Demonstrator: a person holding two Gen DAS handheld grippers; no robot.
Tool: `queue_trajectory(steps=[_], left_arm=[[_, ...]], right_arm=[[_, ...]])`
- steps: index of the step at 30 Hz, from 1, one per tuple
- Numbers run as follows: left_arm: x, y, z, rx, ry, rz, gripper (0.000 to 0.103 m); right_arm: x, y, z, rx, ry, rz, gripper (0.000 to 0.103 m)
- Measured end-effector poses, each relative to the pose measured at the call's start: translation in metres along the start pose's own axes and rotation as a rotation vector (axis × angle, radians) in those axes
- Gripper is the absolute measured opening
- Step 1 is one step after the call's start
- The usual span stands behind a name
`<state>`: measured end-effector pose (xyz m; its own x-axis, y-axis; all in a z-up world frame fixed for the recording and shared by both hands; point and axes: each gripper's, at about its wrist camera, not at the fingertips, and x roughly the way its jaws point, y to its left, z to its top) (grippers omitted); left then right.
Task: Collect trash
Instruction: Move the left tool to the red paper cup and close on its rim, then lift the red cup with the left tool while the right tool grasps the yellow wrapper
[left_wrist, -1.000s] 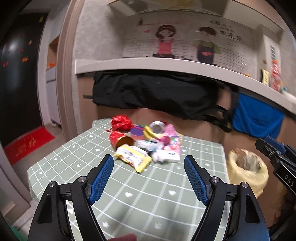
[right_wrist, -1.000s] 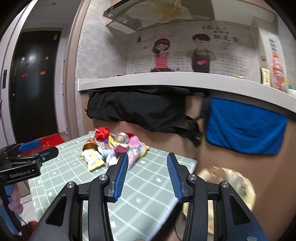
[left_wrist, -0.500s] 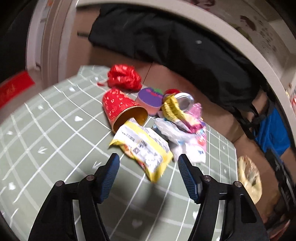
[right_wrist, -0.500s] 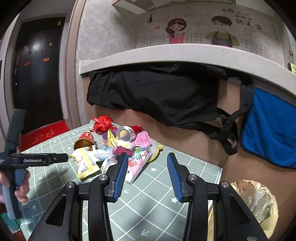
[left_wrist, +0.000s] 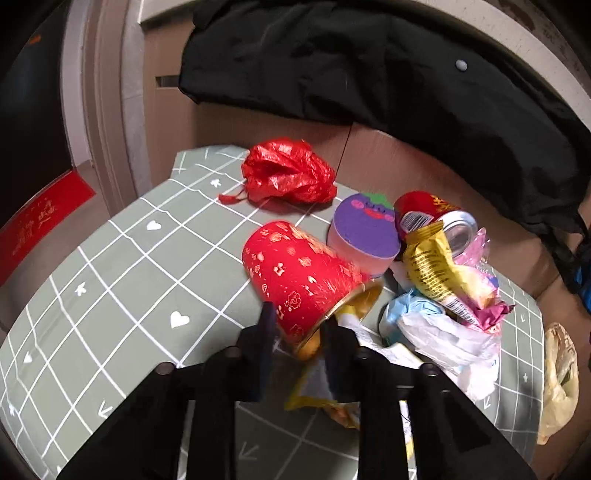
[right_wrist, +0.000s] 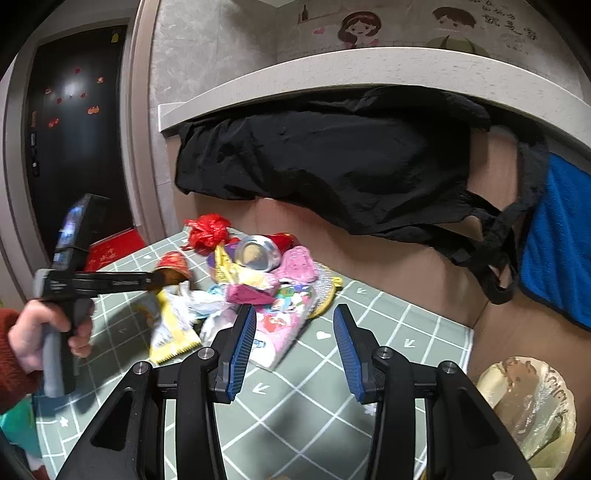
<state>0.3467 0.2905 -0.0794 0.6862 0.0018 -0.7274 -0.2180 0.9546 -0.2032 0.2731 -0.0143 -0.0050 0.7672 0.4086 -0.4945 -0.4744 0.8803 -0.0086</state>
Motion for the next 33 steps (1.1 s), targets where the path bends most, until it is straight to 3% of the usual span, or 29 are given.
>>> queue_trajectory(steps=[3, 8, 15, 21, 27, 32, 33], left_arm=[[-0.006, 0.01, -0.005, -0.017, 0.019, -0.045, 0.01], [-0.046, 0.024, -0.023, 0.001, -0.049, -0.045, 0.009], [-0.081, 0.048, -0.051, -0.008, -0.061, -0.057, 0.009], [-0.082, 0.064, -0.064, -0.027, -0.058, -0.057, 0.009], [-0.078, 0.065, -0.067, -0.044, -0.053, -0.091, 0.009], [-0.077, 0.054, -0.066, -0.015, -0.086, -0.131, 0.012], [-0.077, 0.051, -0.065, 0.0, -0.094, -0.132, 0.017]], right_arm=[[0.007, 0.016, 0.002, -0.025, 0.052, 0.083, 0.042], [0.027, 0.054, 0.001, -0.113, 0.145, 0.207, 0.041], [0.064, 0.109, -0.01, -0.218, 0.284, 0.418, 0.041], [0.087, 0.133, -0.032, -0.297, 0.389, 0.468, 0.039], [0.08, 0.13, -0.044, -0.306, 0.394, 0.448, 0.005], [0.069, 0.101, -0.044, -0.225, 0.399, 0.419, 0.004], [0.064, 0.095, -0.045, -0.211, 0.4, 0.411, 0.004]])
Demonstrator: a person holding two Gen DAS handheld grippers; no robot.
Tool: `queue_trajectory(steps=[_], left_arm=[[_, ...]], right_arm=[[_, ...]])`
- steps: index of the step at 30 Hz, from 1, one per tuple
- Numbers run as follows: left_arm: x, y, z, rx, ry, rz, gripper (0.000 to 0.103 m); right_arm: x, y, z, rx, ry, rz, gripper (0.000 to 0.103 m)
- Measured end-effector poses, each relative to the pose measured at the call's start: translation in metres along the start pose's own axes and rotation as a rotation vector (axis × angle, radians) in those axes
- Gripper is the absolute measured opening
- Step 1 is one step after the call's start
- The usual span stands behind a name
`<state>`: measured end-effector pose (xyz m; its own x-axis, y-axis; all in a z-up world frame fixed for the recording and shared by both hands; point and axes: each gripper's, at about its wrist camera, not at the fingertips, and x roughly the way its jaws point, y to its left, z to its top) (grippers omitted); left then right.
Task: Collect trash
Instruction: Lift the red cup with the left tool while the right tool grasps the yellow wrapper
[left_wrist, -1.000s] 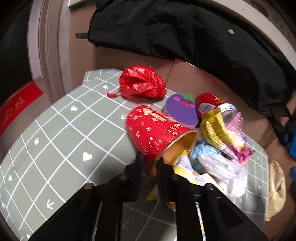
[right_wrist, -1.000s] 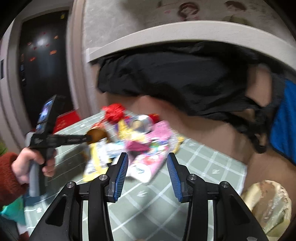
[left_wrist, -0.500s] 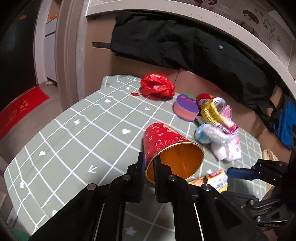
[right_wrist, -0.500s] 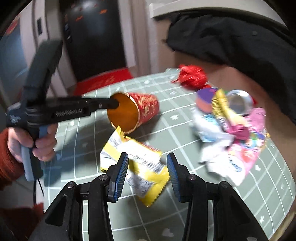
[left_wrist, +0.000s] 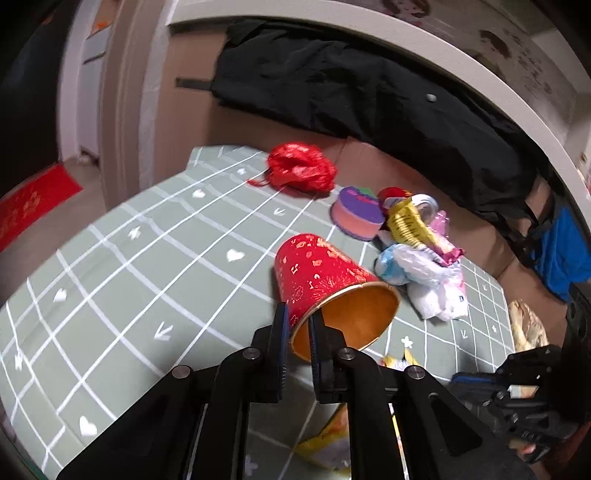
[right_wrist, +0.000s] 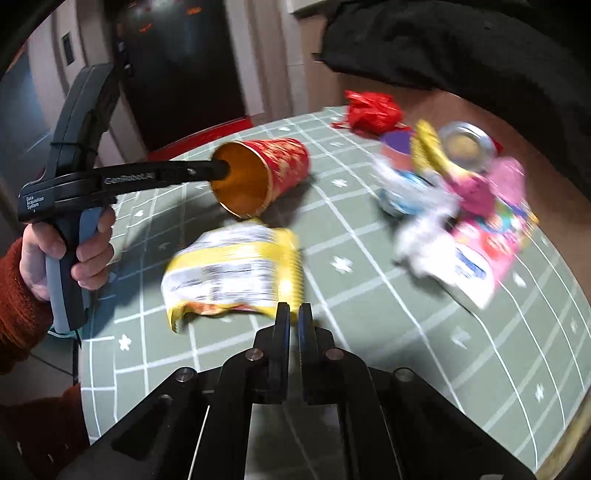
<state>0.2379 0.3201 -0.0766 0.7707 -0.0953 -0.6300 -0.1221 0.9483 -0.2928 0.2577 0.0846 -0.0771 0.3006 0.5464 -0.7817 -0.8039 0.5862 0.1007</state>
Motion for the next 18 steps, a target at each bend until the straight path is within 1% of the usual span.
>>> queue_trajectory(steps=[1, 3, 5, 7, 8, 9, 10, 11, 12, 13, 15, 18], left_arm=[[0.0, -0.002, 0.001, 0.008, -0.005, 0.004, 0.024], [0.001, -0.004, 0.001, 0.008, -0.005, 0.01, 0.03], [0.004, -0.005, 0.002, -0.002, 0.022, -0.008, 0.03], [0.011, -0.002, 0.004, -0.035, 0.073, -0.025, 0.03], [0.015, 0.001, 0.004, -0.057, 0.101, -0.044, 0.03], [0.019, 0.004, 0.005, -0.077, 0.121, -0.066, 0.029], [0.022, 0.006, 0.006, -0.091, 0.128, -0.079, 0.022], [0.024, 0.008, 0.007, -0.1, 0.128, -0.077, 0.016], [0.024, 0.009, 0.007, -0.096, 0.123, -0.067, 0.007], [0.023, 0.01, 0.008, -0.093, 0.112, -0.056, 0.003], [0.014, 0.016, 0.01, -0.095, 0.081, -0.044, 0.003], [-0.004, 0.026, 0.013, -0.098, 0.034, -0.003, 0.003]], right_arm=[[-0.004, -0.004, -0.003, 0.016, -0.003, -0.001, 0.004], [-0.014, -0.007, -0.007, 0.03, -0.026, 0.009, 0.004], [-0.016, -0.003, -0.004, 0.006, -0.037, 0.017, 0.011], [-0.015, 0.007, 0.002, -0.044, -0.032, 0.014, 0.016], [-0.013, 0.012, 0.005, -0.07, -0.035, 0.018, 0.016], [-0.01, 0.017, 0.01, -0.087, -0.038, 0.029, 0.016], [-0.009, 0.019, 0.012, -0.092, -0.039, 0.039, 0.016], [-0.007, 0.021, 0.016, -0.093, -0.039, 0.055, 0.016], [-0.005, 0.022, 0.02, -0.092, -0.041, 0.074, 0.016], [-0.003, 0.023, 0.023, -0.09, -0.046, 0.087, 0.016], [-0.004, 0.025, 0.029, -0.096, -0.058, 0.103, 0.016], [-0.004, 0.035, 0.039, -0.141, -0.065, 0.093, 0.02]])
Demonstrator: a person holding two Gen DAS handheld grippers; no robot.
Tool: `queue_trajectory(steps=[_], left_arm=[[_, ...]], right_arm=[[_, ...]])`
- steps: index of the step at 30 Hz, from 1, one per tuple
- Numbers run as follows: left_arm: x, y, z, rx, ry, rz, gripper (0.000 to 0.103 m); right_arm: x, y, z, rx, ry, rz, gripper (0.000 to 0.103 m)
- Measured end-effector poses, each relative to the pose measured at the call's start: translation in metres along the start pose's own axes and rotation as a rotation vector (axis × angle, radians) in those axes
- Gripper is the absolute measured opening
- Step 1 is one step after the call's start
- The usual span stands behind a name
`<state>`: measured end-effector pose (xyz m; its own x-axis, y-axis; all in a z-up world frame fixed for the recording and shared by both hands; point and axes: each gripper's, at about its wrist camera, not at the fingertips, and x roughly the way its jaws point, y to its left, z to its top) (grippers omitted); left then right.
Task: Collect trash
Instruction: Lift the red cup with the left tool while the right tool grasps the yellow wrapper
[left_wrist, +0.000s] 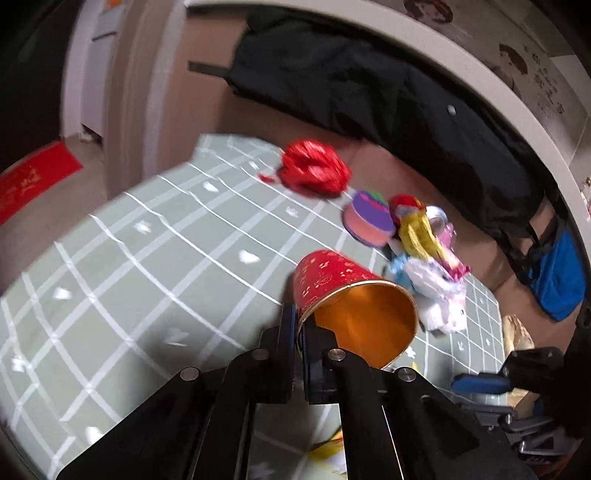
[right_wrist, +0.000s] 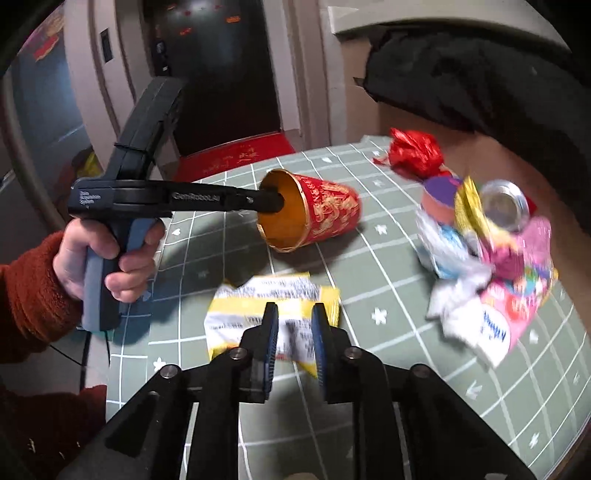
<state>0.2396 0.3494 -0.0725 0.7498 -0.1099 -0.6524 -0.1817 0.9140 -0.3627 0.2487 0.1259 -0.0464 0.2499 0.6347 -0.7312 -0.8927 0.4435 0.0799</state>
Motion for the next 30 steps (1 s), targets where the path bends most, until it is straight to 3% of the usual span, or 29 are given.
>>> queue_trajectory(steps=[8, 12, 15, 19, 24, 27, 30], left_arm=[[-0.035, 0.031, -0.009, -0.048, -0.023, 0.035, 0.003], [-0.053, 0.036, -0.01, -0.05, -0.041, 0.029, 0.003], [-0.061, 0.032, -0.01, -0.018, -0.055, 0.031, 0.003], [-0.068, 0.026, -0.01, -0.005, -0.067, 0.018, 0.003], [-0.08, 0.023, -0.003, -0.006, -0.101, 0.034, 0.003], [-0.091, 0.021, 0.0, -0.002, -0.133, 0.054, 0.003], [-0.102, 0.019, 0.0, -0.005, -0.153, 0.069, 0.003]], right_arm=[[0.044, -0.011, 0.026, 0.005, 0.048, 0.058, 0.027], [0.058, -0.015, 0.012, 0.05, 0.125, 0.104, 0.027], [0.053, -0.001, -0.008, -0.008, 0.163, 0.095, 0.027], [0.029, 0.003, -0.019, -0.027, 0.106, 0.012, 0.027], [-0.001, 0.025, -0.011, -0.082, 0.058, 0.113, 0.027], [0.009, 0.048, -0.005, -0.164, 0.064, 0.161, 0.027], [0.027, 0.066, -0.004, -0.222, 0.087, 0.156, 0.027]])
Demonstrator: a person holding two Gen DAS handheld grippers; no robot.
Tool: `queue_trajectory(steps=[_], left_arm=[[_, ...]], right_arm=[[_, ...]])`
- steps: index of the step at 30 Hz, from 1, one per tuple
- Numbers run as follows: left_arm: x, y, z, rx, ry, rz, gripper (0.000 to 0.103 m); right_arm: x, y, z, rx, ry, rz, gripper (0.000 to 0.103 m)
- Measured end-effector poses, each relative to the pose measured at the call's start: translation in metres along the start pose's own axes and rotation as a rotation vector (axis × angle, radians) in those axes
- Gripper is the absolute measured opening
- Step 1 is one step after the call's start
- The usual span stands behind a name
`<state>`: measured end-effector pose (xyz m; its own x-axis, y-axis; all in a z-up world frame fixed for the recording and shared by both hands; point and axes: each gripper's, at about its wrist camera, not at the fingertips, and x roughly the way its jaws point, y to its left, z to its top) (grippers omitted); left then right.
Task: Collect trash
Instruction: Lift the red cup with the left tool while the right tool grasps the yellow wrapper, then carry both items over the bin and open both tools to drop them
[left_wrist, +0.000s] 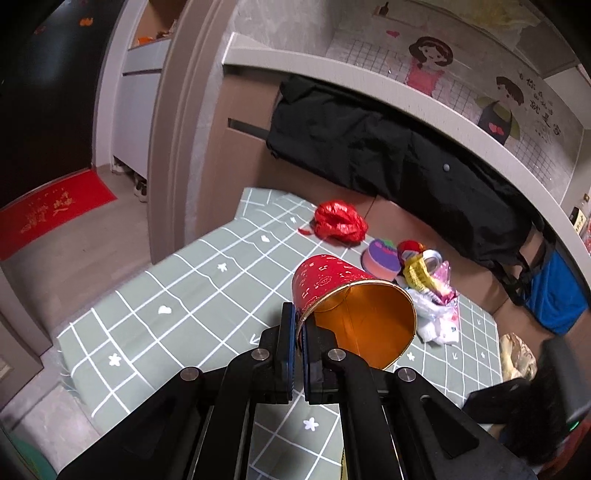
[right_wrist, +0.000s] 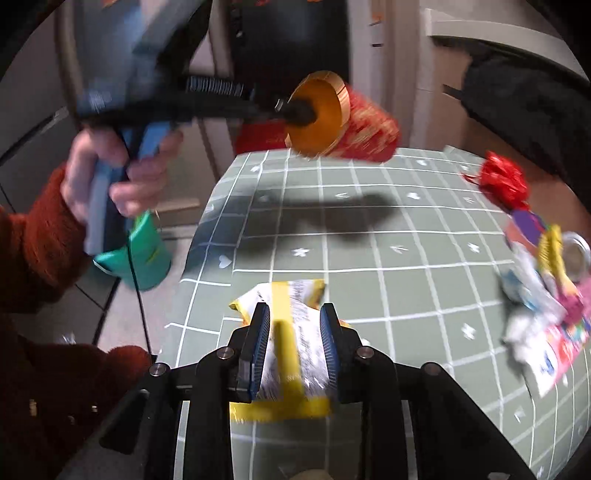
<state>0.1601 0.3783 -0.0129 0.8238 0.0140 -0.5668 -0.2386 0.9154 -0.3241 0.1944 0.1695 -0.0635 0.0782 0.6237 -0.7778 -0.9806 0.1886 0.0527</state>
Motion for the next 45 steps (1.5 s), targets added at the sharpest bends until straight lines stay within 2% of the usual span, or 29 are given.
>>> queue_trajectory(steps=[4, 7, 10, 12, 14, 17, 22, 29, 34, 37, 41, 45], left_arm=[[-0.012, -0.005, 0.003, -0.001, -0.02, 0.0, 0.003], [-0.016, -0.013, 0.005, 0.011, -0.032, -0.005, 0.003], [-0.017, -0.023, 0.005, 0.02, -0.036, -0.014, 0.003], [-0.017, -0.032, 0.004, 0.026, -0.037, -0.024, 0.003], [-0.017, -0.042, 0.003, 0.031, -0.038, -0.037, 0.003], [-0.015, -0.064, 0.001, 0.053, -0.04, -0.051, 0.003], [-0.007, -0.121, -0.003, 0.11, -0.036, -0.113, 0.003], [-0.007, -0.236, -0.004, 0.247, -0.145, -0.166, 0.003], [0.003, -0.314, -0.011, 0.327, -0.175, -0.201, 0.003], [0.015, -0.363, -0.017, 0.377, -0.163, -0.237, 0.003], [0.034, -0.413, -0.031, 0.425, -0.114, -0.306, 0.003], [0.051, -0.454, -0.048, 0.474, -0.063, -0.366, 0.003]], right_arm=[[0.026, 0.006, -0.004, -0.028, 0.051, -0.036, 0.027], [0.027, 0.009, -0.014, -0.038, 0.06, -0.065, 0.032], [0.025, 0.013, -0.022, -0.042, 0.077, -0.094, 0.033], [0.019, 0.012, -0.028, -0.018, 0.077, -0.12, 0.028], [0.009, 0.007, -0.034, 0.047, 0.066, -0.112, 0.011], [-0.014, -0.002, -0.041, 0.105, 0.022, -0.177, 0.01], [-0.089, -0.033, -0.062, 0.245, -0.118, -0.33, 0.01], [-0.216, -0.067, -0.105, 0.425, -0.315, -0.572, 0.01], [-0.289, -0.092, -0.144, 0.544, -0.42, -0.687, 0.01], [-0.327, -0.1, -0.172, 0.585, -0.453, -0.815, 0.01], [-0.366, -0.107, -0.203, 0.651, -0.499, -0.911, 0.01], [-0.387, -0.113, -0.23, 0.722, -0.516, -0.975, 0.01]])
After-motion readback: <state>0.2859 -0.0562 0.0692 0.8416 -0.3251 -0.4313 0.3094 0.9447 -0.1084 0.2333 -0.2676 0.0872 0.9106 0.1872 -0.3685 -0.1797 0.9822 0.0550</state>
